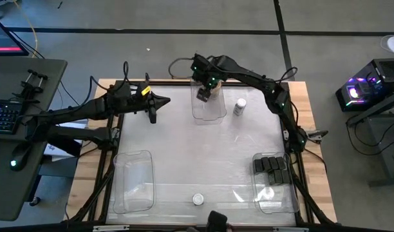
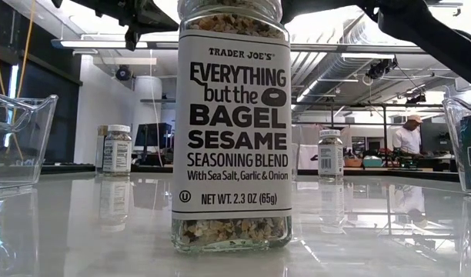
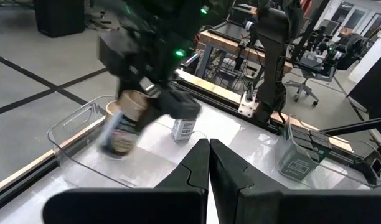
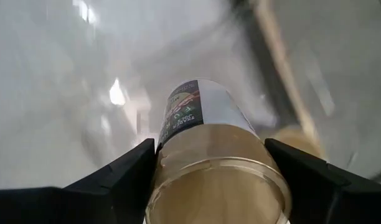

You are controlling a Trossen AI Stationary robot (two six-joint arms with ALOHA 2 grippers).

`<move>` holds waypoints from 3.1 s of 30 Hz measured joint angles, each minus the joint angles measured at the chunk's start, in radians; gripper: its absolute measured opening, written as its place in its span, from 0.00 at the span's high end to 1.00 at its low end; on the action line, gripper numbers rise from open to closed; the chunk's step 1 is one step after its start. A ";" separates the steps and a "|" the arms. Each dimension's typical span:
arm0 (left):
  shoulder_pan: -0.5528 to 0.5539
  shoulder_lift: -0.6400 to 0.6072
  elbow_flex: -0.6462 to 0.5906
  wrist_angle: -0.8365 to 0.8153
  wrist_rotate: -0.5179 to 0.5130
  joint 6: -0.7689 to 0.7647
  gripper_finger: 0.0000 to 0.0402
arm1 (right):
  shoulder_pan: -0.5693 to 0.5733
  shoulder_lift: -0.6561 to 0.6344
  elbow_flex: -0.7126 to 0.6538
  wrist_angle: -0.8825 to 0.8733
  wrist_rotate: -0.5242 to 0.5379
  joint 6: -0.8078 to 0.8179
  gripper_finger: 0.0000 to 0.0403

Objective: Sort spices by type
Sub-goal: Put the gold spice bottle into the top transparent bin

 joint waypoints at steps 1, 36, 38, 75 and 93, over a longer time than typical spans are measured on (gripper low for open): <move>0.000 0.000 0.000 0.000 0.000 0.000 1.00 | 0.005 0.000 0.000 -0.044 0.000 -0.015 0.32; 0.000 0.000 0.000 -0.022 -0.003 0.019 1.00 | -0.005 0.120 -0.002 -0.217 0.054 -0.036 0.31; 0.000 0.000 0.000 -0.022 -0.003 0.019 1.00 | -0.005 0.120 -0.002 -0.217 0.054 -0.019 0.31; 0.000 0.000 0.000 -0.052 -0.003 0.019 1.00 | -0.021 0.118 -0.002 -0.204 0.052 -0.056 0.17; 0.003 0.000 0.000 -0.048 -0.005 0.035 1.00 | -0.057 0.026 0.004 -0.256 -0.009 -0.076 0.16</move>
